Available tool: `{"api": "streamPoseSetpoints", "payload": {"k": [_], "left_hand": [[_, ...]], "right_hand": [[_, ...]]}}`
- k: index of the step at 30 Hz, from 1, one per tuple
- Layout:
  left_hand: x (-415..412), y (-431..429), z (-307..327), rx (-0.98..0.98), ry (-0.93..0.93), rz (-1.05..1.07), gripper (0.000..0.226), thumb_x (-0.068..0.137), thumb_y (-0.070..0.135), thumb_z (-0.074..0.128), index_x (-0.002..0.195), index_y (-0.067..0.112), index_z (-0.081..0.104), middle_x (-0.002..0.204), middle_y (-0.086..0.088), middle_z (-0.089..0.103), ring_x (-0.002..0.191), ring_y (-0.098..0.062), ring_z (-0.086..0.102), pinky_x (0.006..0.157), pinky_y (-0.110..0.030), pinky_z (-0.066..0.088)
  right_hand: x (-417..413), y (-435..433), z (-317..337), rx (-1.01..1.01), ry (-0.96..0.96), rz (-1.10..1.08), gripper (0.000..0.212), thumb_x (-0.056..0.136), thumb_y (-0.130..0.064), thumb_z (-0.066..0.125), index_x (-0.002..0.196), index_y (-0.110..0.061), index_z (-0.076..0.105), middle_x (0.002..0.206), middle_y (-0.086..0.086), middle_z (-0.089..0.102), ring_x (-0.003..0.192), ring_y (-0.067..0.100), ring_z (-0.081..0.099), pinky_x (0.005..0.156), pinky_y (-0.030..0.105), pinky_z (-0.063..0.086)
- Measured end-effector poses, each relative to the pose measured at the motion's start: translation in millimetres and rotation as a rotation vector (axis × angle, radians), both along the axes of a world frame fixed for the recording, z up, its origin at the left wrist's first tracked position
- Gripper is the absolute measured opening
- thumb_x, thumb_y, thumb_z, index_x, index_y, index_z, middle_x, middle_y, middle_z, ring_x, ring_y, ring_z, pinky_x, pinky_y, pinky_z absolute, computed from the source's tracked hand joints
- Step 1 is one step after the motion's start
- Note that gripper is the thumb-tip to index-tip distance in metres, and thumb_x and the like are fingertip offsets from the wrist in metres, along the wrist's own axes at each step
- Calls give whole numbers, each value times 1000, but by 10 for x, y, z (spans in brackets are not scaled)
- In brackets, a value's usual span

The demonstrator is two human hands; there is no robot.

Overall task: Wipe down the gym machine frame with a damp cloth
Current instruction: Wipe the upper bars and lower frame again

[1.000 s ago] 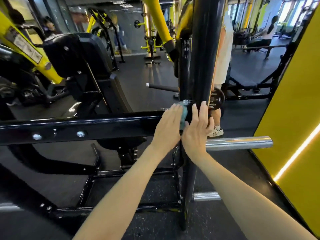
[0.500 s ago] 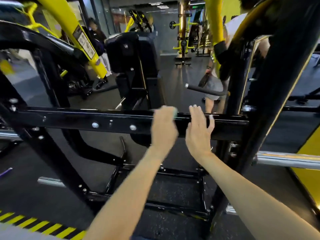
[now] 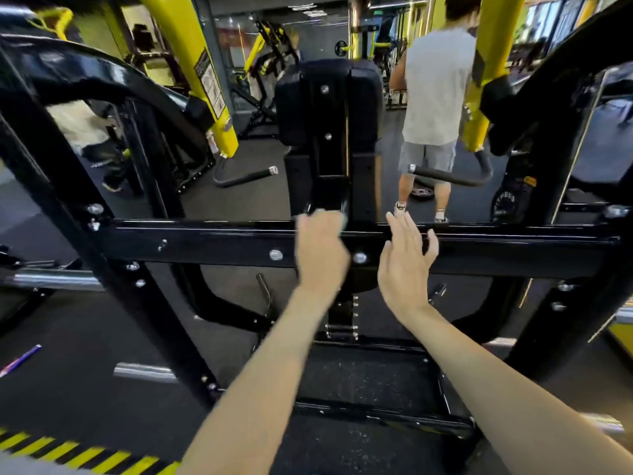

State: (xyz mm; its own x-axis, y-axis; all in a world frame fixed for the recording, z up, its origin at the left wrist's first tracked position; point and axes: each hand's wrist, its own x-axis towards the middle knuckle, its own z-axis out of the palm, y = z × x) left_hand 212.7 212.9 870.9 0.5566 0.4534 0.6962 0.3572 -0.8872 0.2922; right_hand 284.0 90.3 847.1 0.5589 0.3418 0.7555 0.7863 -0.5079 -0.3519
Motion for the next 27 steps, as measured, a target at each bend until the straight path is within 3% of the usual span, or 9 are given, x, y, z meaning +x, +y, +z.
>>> {"api": "streamPoseSetpoints", "payload": {"k": [4, 7, 11, 14, 16, 18, 21, 23, 27], "left_hand": [[-114, 164, -28, 92, 45, -200, 46, 78, 10, 34, 116, 17, 59, 107, -2, 65, 108, -21, 55, 109, -42, 30], [-710, 970, -23, 96, 38, 64, 44, 76, 4, 42, 110, 17, 66, 101, -5, 67, 102, -27, 61, 104, -42, 28], [-892, 1362, 36, -126, 5, 402, 39, 70, -8, 41, 92, 6, 70, 88, -11, 65, 90, -35, 62, 103, -50, 34], [-522, 923, 32, -69, -12, 212, 35, 69, -3, 45, 91, 9, 69, 85, -6, 63, 86, -26, 58, 103, -41, 30], [-496, 705, -59, -2, 20, -38, 42, 79, 0, 41, 112, 11, 64, 105, -3, 63, 106, -19, 54, 111, -40, 23], [-738, 943, -7, -18, 73, -99, 51, 80, 3, 36, 124, 14, 60, 118, -2, 63, 120, -19, 50, 114, -43, 22], [-1336, 1793, 0, -9, 56, 179, 58, 76, 4, 26, 119, 15, 64, 115, -6, 65, 113, -24, 52, 110, -42, 28], [-1684, 2295, 16, -44, 65, 310, 54, 75, -7, 37, 116, 15, 66, 113, -5, 65, 110, -28, 56, 111, -41, 26], [-1544, 2208, 78, -26, -14, 264, 45, 62, -6, 37, 92, 10, 67, 89, -8, 63, 84, -30, 54, 86, -37, 37]], "right_hand": [[-138, 244, 101, -48, -37, 15, 46, 93, -10, 33, 137, -6, 45, 143, 10, 49, 136, 23, 41, 114, 43, 8], [-212, 425, 152, -85, -18, 104, 44, 93, -4, 45, 137, -5, 46, 141, 10, 51, 138, 23, 40, 115, 42, 6], [-283, 662, 178, -207, -49, 133, 46, 87, -3, 59, 133, -3, 52, 137, 12, 55, 135, 26, 44, 113, 43, 7], [-392, 877, 190, -227, -42, 125, 50, 83, -3, 63, 133, -2, 53, 136, 13, 55, 134, 26, 46, 114, 43, 7], [-498, 1022, 179, -215, -24, 136, 51, 83, -1, 62, 133, -2, 53, 137, 13, 55, 135, 26, 44, 115, 42, 5], [-626, 1165, 160, -243, -50, 167, 54, 80, -2, 65, 133, -2, 54, 137, 14, 55, 134, 27, 46, 114, 42, 5], [-796, 1362, 153, -301, -144, 170, 60, 72, -4, 74, 130, -1, 57, 133, 14, 59, 130, 27, 51, 112, 44, 12], [-871, 1504, 169, -292, -173, 165, 60, 70, -2, 74, 128, -1, 58, 131, 14, 60, 128, 27, 52, 111, 45, 13], [-1064, 1900, 174, -279, -146, 137, 57, 69, 1, 74, 124, 1, 61, 127, 14, 62, 124, 28, 56, 110, 45, 16]]}}
